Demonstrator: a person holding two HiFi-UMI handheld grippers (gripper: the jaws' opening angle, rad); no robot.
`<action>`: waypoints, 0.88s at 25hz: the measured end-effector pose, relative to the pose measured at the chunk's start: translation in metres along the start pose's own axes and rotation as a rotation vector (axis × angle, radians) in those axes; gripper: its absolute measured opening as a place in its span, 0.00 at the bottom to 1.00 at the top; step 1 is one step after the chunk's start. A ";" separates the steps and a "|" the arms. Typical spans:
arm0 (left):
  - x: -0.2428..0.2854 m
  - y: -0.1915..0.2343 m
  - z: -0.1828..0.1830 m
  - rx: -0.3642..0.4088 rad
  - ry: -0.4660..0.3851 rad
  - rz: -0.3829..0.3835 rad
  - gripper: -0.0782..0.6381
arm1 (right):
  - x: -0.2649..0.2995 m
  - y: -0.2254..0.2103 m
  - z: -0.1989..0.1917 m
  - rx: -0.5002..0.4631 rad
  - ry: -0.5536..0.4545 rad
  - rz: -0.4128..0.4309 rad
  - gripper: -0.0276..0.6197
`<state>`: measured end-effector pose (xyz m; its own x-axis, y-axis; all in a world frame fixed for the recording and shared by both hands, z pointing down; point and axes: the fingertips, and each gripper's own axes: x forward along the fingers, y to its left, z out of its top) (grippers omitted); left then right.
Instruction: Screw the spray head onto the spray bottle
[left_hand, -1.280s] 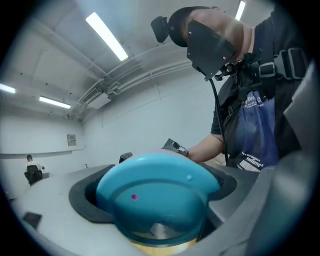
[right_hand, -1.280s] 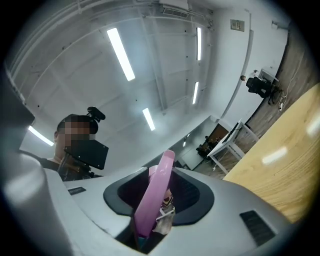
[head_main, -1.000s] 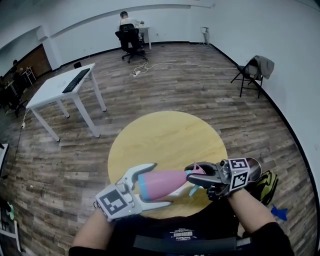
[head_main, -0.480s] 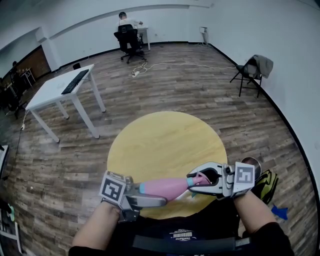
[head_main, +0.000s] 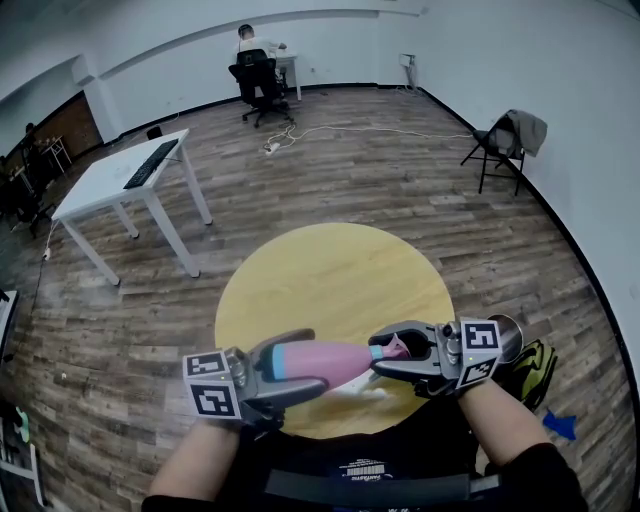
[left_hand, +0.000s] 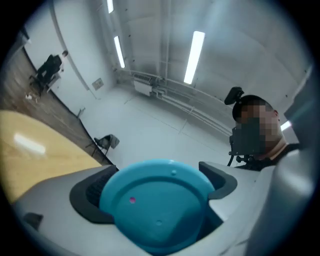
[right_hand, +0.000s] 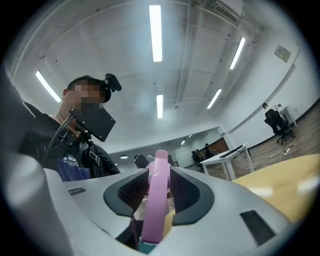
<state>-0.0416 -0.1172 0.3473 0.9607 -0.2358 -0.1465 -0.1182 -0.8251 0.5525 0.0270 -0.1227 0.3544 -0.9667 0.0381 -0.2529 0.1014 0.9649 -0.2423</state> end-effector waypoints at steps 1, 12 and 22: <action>0.000 -0.003 0.006 0.087 -0.011 0.020 0.85 | -0.001 -0.003 0.000 0.044 -0.020 0.001 0.28; -0.001 -0.008 -0.020 1.048 0.364 0.277 0.84 | -0.004 -0.029 -0.011 0.351 -0.118 -0.006 0.28; 0.004 -0.009 -0.029 1.018 0.368 0.243 0.84 | 0.001 -0.025 -0.011 0.374 -0.121 0.005 0.28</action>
<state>-0.0291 -0.0957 0.3656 0.8798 -0.4213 0.2203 -0.3027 -0.8537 -0.4237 0.0209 -0.1437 0.3700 -0.9335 -0.0096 -0.3586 0.2067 0.8026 -0.5596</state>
